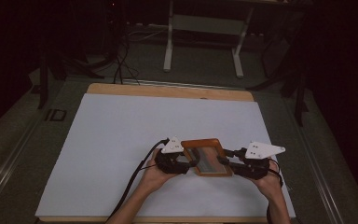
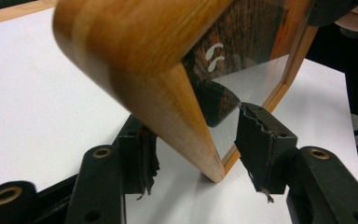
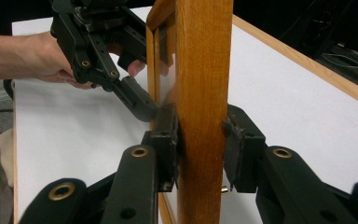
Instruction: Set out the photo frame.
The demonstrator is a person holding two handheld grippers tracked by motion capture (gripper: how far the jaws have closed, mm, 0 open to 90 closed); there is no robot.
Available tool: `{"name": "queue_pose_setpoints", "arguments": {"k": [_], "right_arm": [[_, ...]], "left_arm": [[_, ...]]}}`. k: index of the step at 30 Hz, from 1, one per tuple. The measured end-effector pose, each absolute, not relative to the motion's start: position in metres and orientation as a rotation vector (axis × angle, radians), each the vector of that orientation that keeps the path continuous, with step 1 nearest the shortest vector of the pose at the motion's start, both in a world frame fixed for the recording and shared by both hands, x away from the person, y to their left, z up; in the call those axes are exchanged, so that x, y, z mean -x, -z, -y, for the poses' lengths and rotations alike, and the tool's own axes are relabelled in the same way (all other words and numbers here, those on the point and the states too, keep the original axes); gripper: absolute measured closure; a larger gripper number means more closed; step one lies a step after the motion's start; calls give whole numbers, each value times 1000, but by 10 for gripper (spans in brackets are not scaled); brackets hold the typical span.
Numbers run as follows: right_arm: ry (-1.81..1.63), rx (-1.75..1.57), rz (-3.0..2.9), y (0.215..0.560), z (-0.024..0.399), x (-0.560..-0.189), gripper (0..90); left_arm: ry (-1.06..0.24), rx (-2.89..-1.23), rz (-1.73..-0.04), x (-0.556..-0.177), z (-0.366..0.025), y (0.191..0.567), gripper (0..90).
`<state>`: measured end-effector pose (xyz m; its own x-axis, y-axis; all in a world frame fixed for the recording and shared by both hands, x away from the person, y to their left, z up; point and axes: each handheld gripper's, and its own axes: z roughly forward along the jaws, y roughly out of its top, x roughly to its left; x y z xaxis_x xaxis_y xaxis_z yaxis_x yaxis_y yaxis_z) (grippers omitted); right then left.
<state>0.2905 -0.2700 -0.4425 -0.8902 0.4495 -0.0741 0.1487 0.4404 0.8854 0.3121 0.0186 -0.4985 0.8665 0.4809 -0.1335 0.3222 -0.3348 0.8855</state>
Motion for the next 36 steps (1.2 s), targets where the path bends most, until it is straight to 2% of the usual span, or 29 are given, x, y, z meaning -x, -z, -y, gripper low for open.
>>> {"name": "queue_pose_setpoints", "arguments": {"k": [14, 36], "right_arm": [[-1418, -532, -2402, 444, 277, -292, 662], [-1475, -531, -2392, 445, 262, -295, 661]], "left_arm": [[-130, -1966, -548, -310, -21, 493, 603], [-158, -1931, -585, -305, -45, 473, 604]]}}
